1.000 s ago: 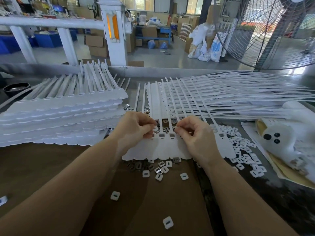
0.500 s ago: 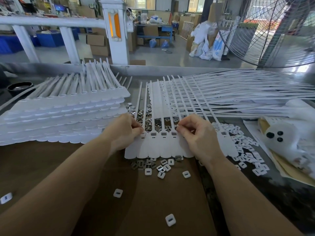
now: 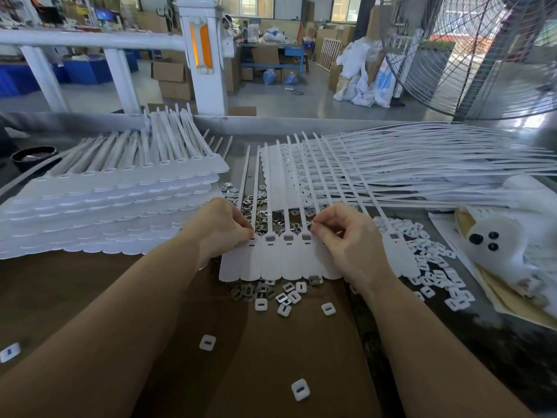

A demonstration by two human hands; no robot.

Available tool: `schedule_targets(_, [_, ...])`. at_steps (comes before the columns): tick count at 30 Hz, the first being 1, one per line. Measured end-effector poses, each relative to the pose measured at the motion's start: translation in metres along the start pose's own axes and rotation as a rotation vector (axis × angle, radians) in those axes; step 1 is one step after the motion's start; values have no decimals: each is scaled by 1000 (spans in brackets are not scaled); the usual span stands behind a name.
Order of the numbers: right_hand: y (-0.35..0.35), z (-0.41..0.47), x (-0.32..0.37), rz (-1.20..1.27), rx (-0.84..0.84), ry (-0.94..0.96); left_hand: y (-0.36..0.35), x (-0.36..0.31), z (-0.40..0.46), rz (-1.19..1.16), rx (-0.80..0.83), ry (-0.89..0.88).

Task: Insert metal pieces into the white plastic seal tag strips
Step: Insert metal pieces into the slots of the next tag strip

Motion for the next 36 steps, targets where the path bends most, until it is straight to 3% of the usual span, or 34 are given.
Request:
schedule_targets(8, [0, -1, 0, 33, 6, -8, 3, 2, 0, 4, -83, -17])
schedule_targets(18, [4, -2, 9, 58, -61, 69, 0, -11, -9, 223, -155, -113])
schedule_targets(22, [4, -3, 11, 92, -51, 92, -7, -24, -12, 14, -142, -196])
schedule_targets(27, [5, -2, 12, 126, -43, 98, -28, -48, -9, -340, 36, -207])
schedule_targets(36, [3, -2, 12, 135, 13, 96, -40, -58, -3, -493, 108, -210])
Point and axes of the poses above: each hand's wrist, its own z-axis towards the middle knuckle, its own y-axis out of the back of the hand, x = y × z, the point moved 6 cm from there along z, towards the middle knuckle, and after that the axes turned 5 degrees about x, right-handed, at the moved point
